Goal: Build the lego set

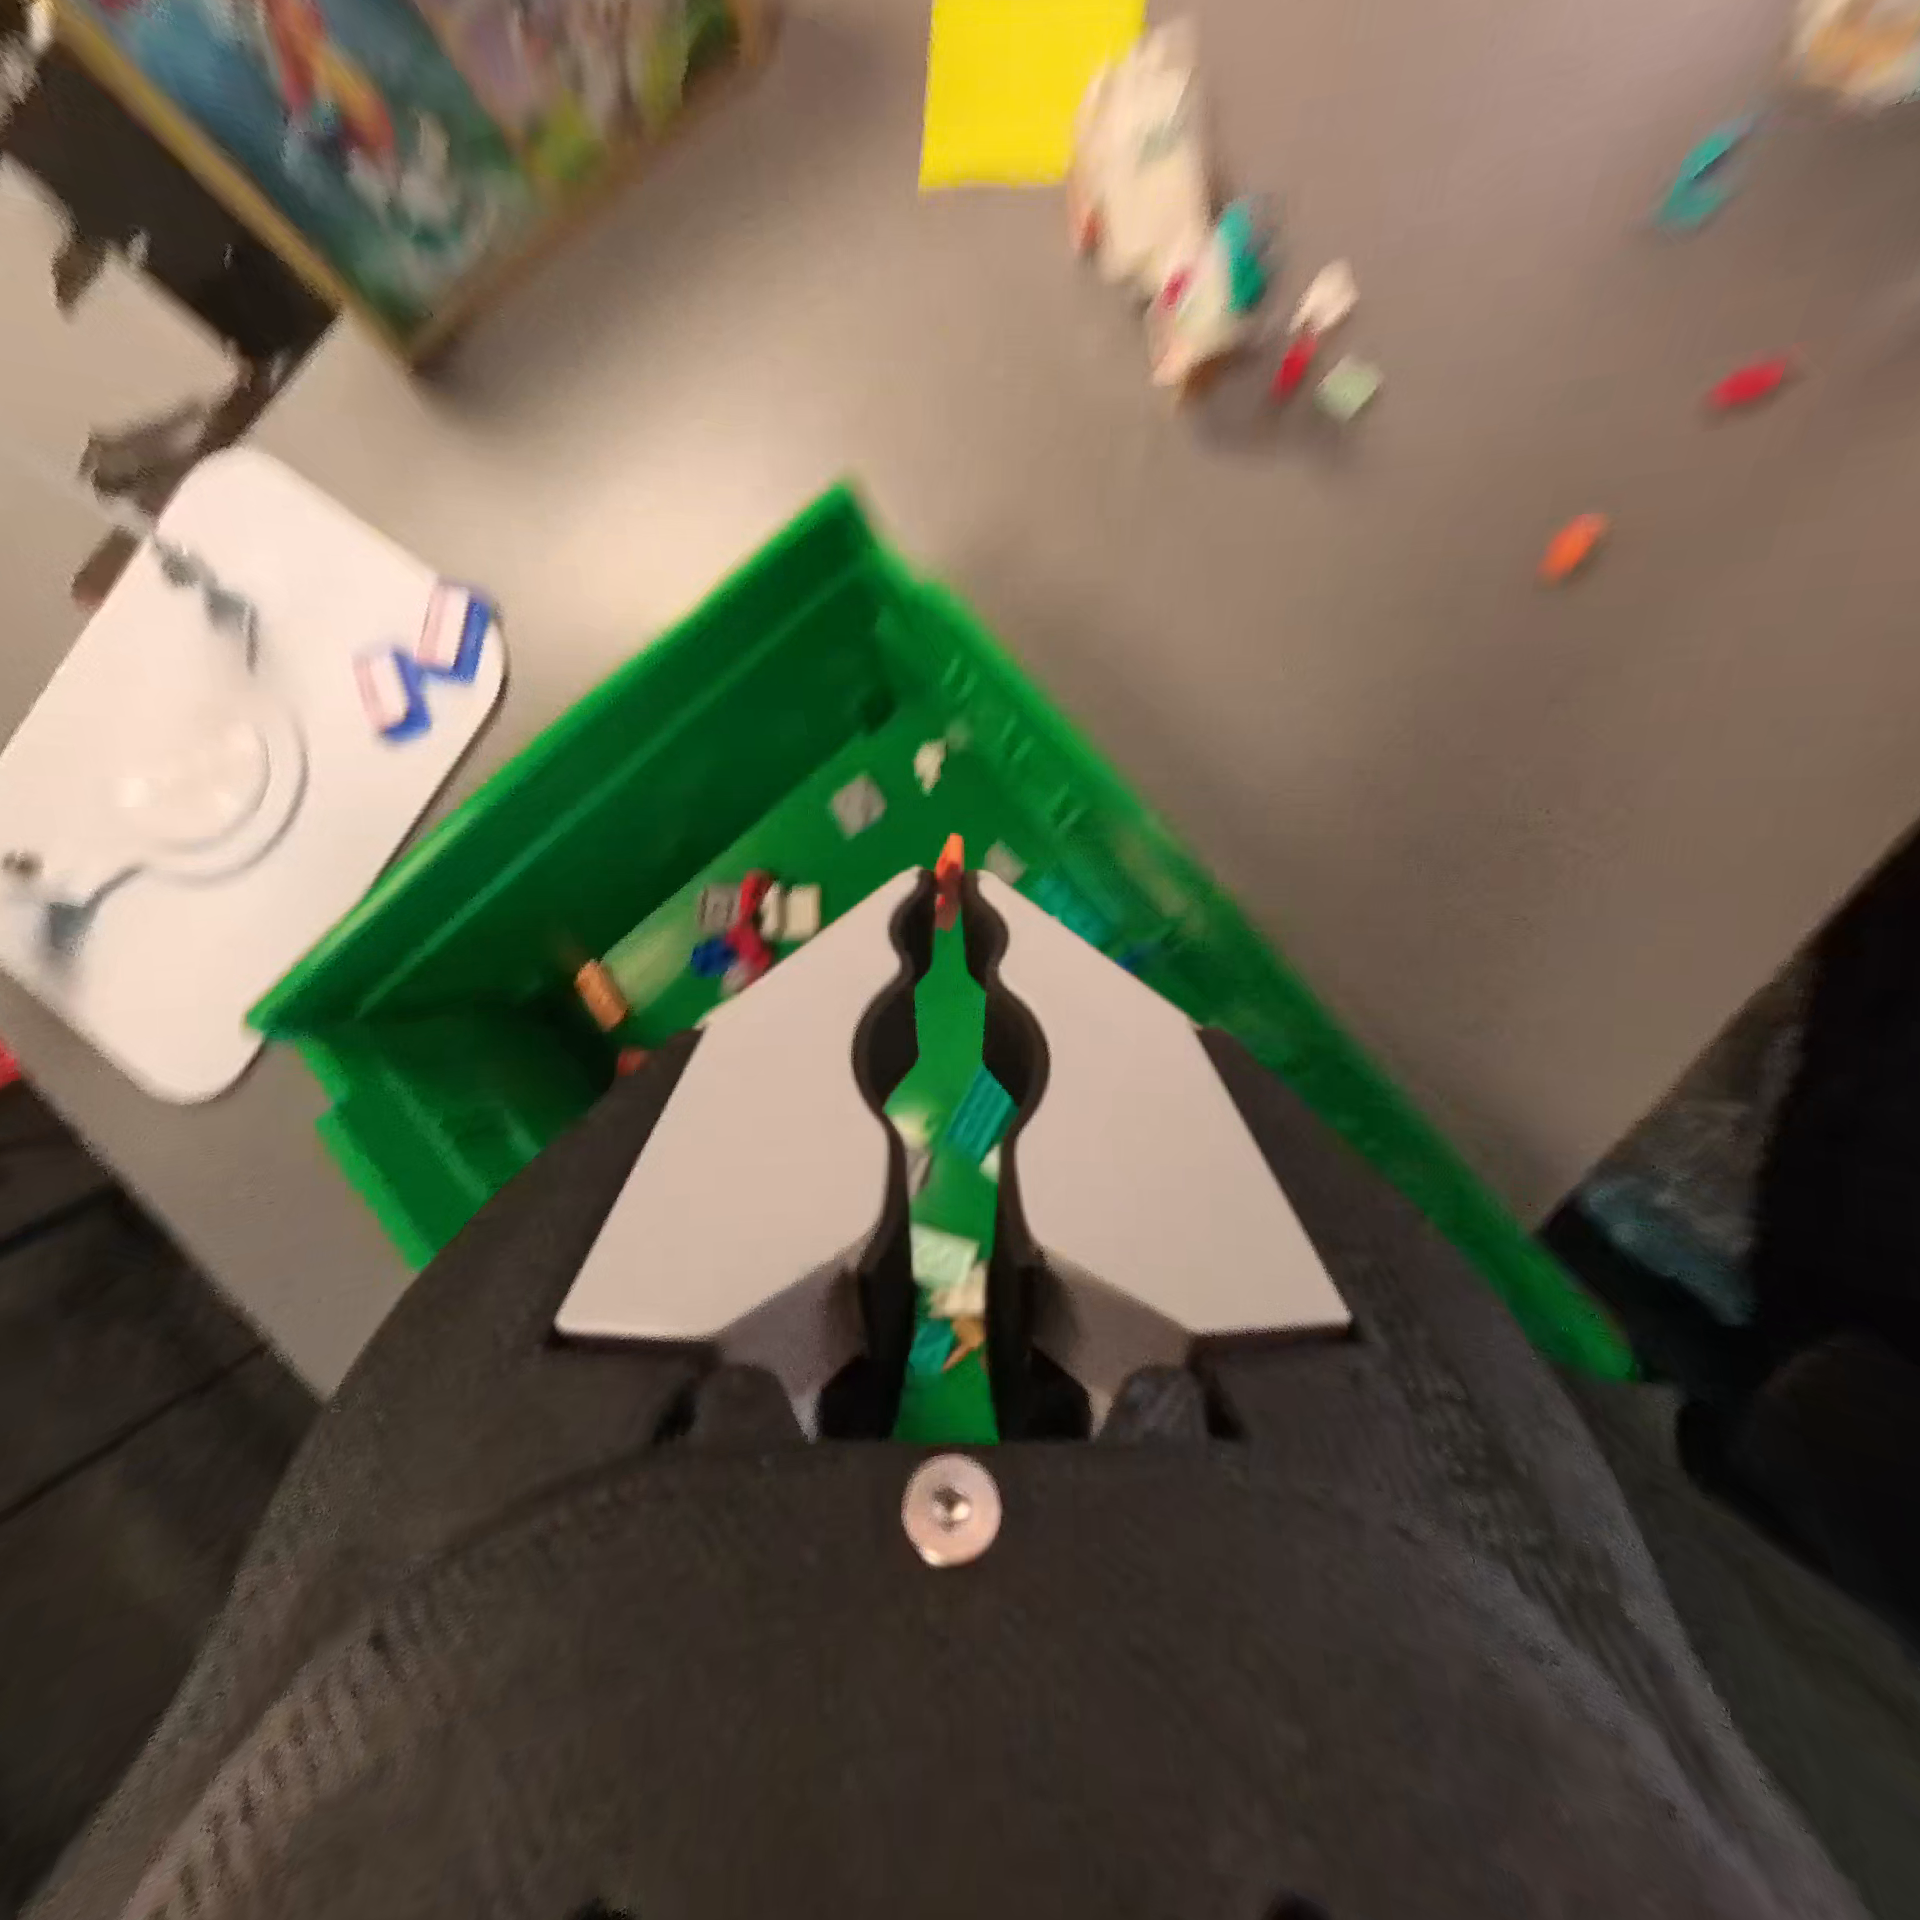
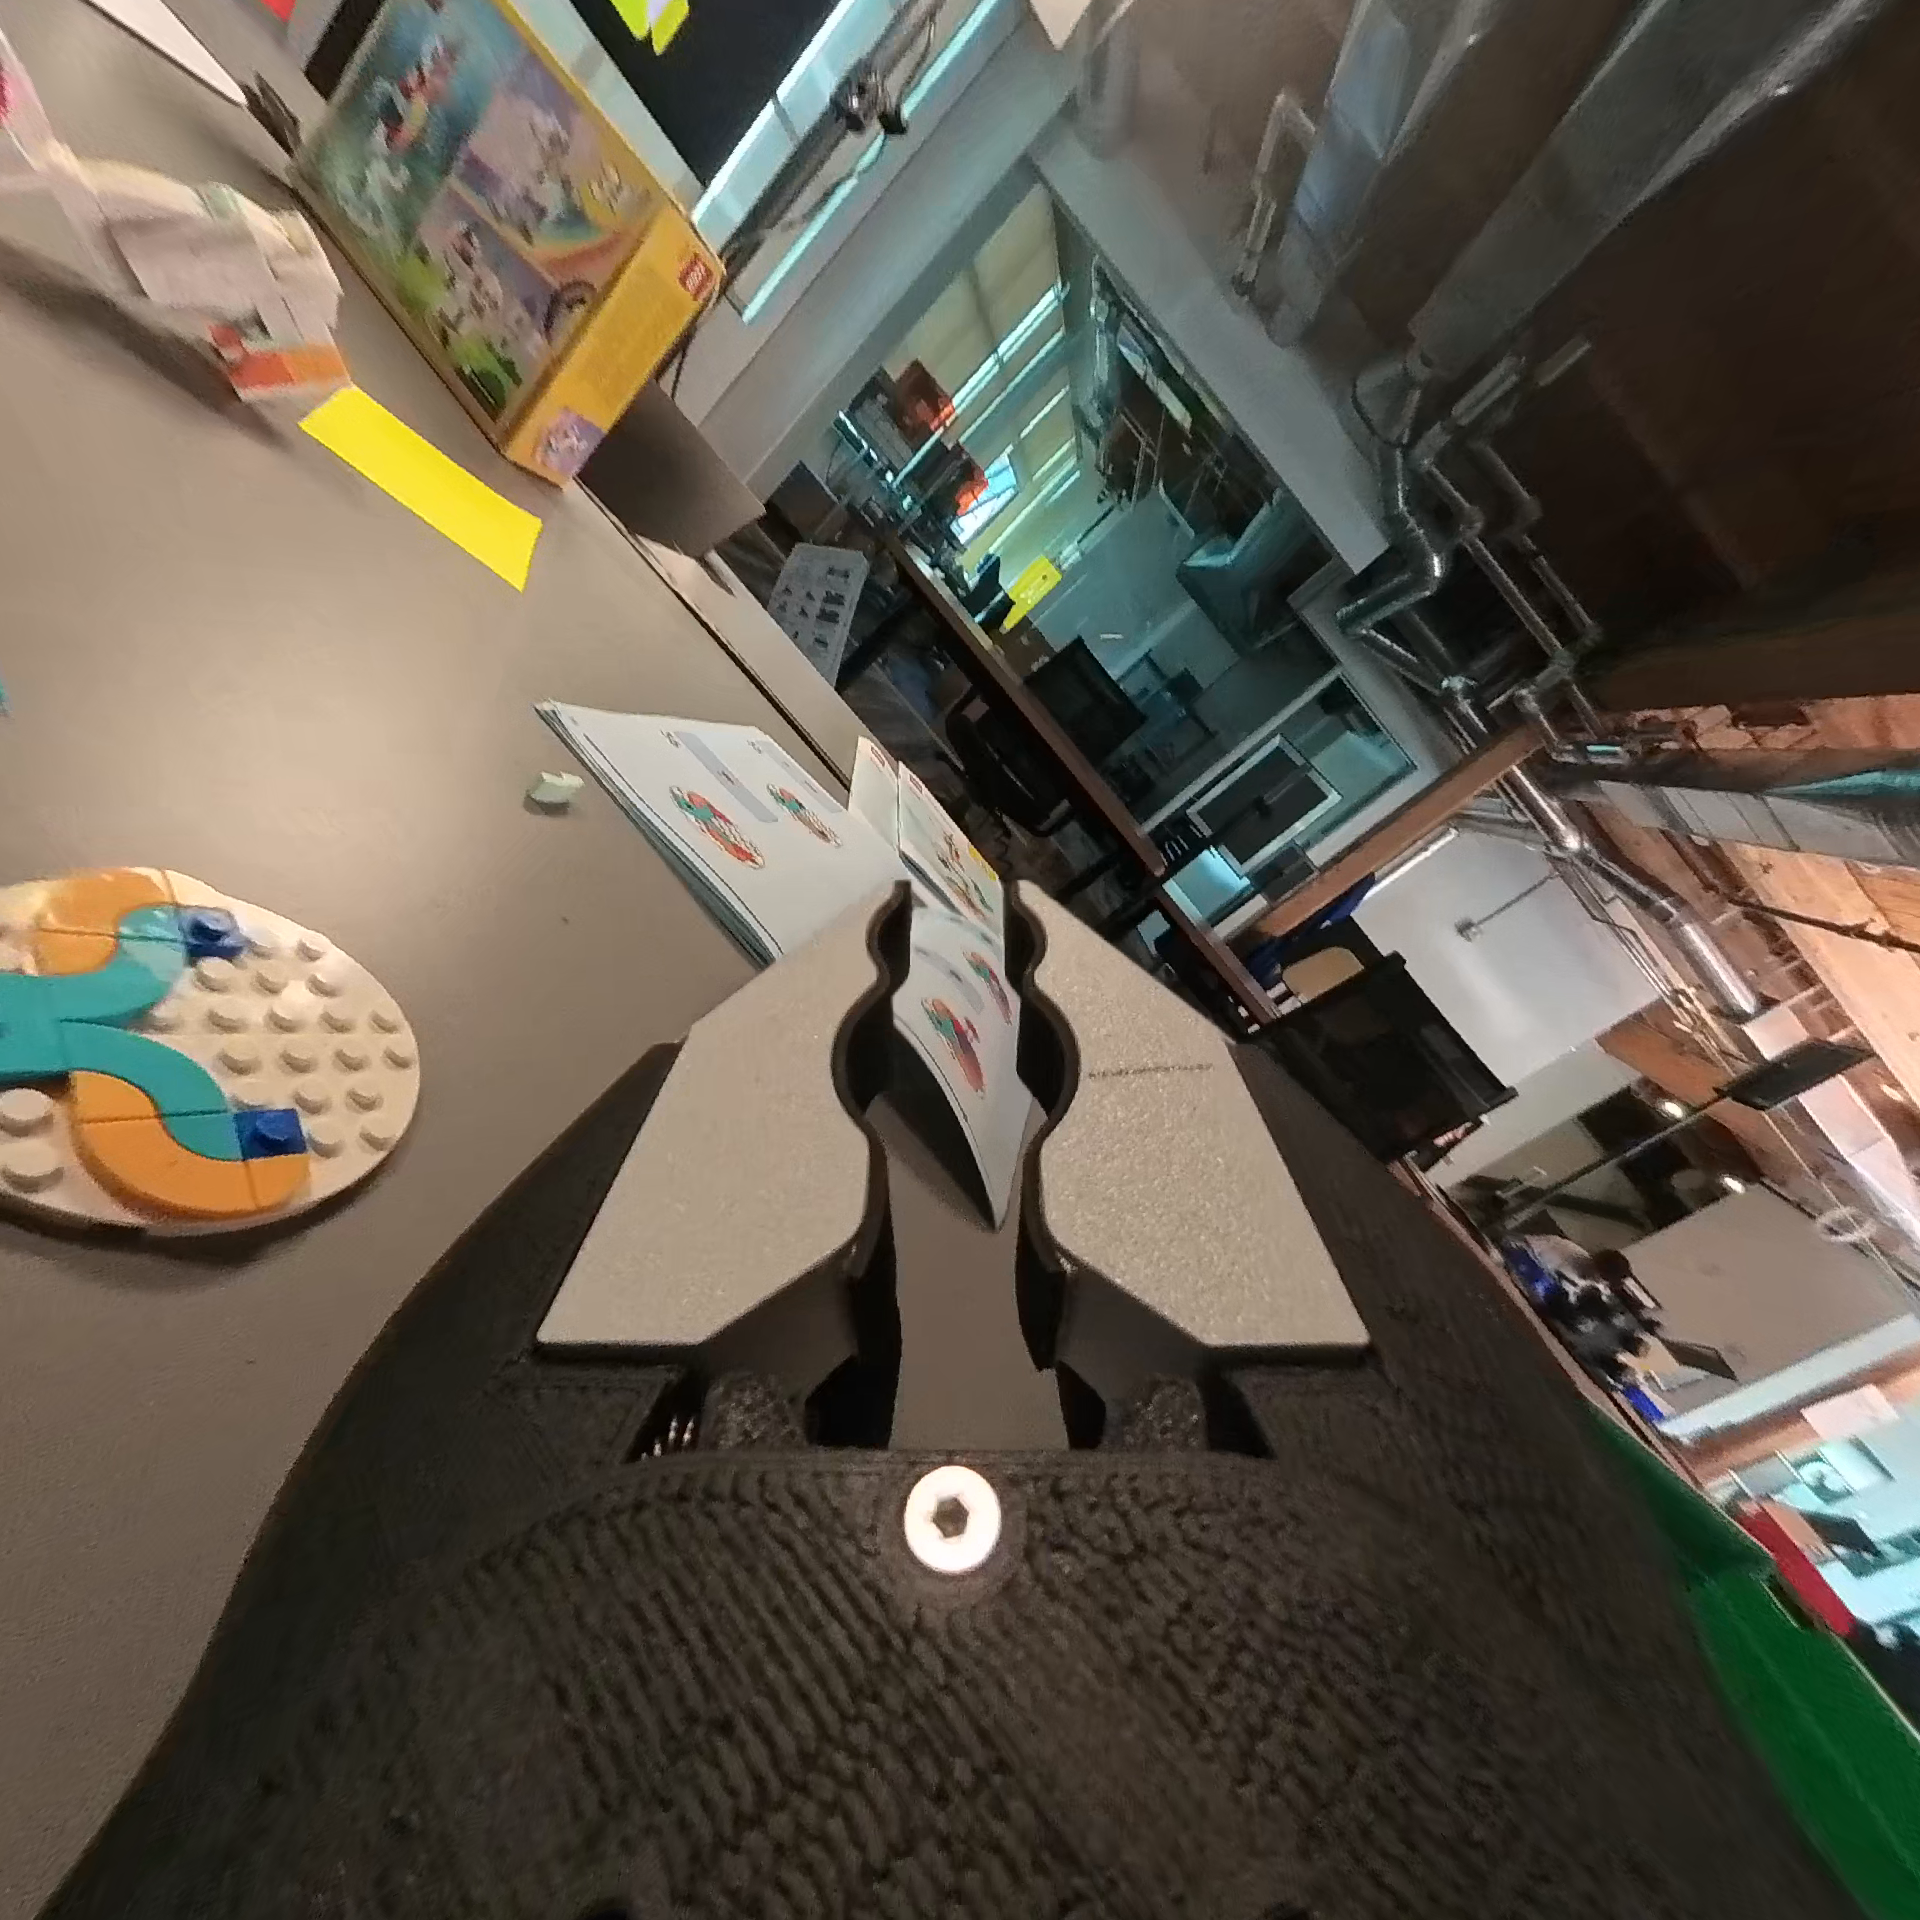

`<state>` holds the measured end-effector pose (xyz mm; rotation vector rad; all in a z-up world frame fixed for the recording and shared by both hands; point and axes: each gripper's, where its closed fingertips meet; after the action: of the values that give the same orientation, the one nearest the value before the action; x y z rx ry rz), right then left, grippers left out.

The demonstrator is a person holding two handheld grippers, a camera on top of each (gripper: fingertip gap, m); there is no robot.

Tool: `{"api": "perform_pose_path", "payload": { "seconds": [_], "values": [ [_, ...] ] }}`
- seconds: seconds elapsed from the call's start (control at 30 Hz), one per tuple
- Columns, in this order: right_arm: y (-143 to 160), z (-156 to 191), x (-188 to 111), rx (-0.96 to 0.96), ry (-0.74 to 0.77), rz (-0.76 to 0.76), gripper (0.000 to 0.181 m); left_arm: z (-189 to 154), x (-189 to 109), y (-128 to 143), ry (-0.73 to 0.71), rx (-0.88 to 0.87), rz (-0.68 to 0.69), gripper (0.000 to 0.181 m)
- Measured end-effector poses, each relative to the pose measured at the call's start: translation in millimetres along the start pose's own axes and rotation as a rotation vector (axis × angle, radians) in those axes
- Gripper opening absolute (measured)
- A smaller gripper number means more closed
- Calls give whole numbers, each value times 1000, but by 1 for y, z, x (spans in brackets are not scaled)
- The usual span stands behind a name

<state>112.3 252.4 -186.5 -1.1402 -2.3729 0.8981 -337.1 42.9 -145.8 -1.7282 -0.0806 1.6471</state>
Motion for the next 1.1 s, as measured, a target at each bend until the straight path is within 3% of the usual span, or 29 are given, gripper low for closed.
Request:
{"api": "perform_pose_path", "payload": {
  "seconds": [0.13,0.23,0.33,0.47,0.6,0.7,0.83,0.93,1.1],
  "values": [
    [-13,8,-4,-3,-43,-55,15,-67,-8,-82,135,21,-185,4],
    [-22,21,-6,-43,-92,-90,16,-131,22,-134,210,-17,-288,4],
    [-26,35,-6,-58,-158,-109,16,-190,87,-146,307,-27,-197,4],
    [-19,44,-8,16,-252,-65,14,-223,163,-143,351,-93,-56,4],
    [-10,43,-11,125,-330,-27,13,-230,207,-138,338,-149,65,4],
    [-5,61,-16,161,-483,-6,23,-234,218,-137,338,-188,106,5],
    [-10,72,-27,300,-681,15,41,-229,226,-135,304,-183,114,18],
    [-7,94,-38,413,-897,143,64,-229,225,-138,334,-200,78,28],
    [9,119,-36,349,-977,314,90,-213,197,-155,268,-215,-142,28]
  ]
}}
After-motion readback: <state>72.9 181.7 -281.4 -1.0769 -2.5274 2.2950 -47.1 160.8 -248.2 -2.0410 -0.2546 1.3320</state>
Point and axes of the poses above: each gripper's, where its closed fingertips meet, x out along the fingers, y out of its underside, z = x × y across the jaws, and after that the axes turned 4 degrees about z, right-handed
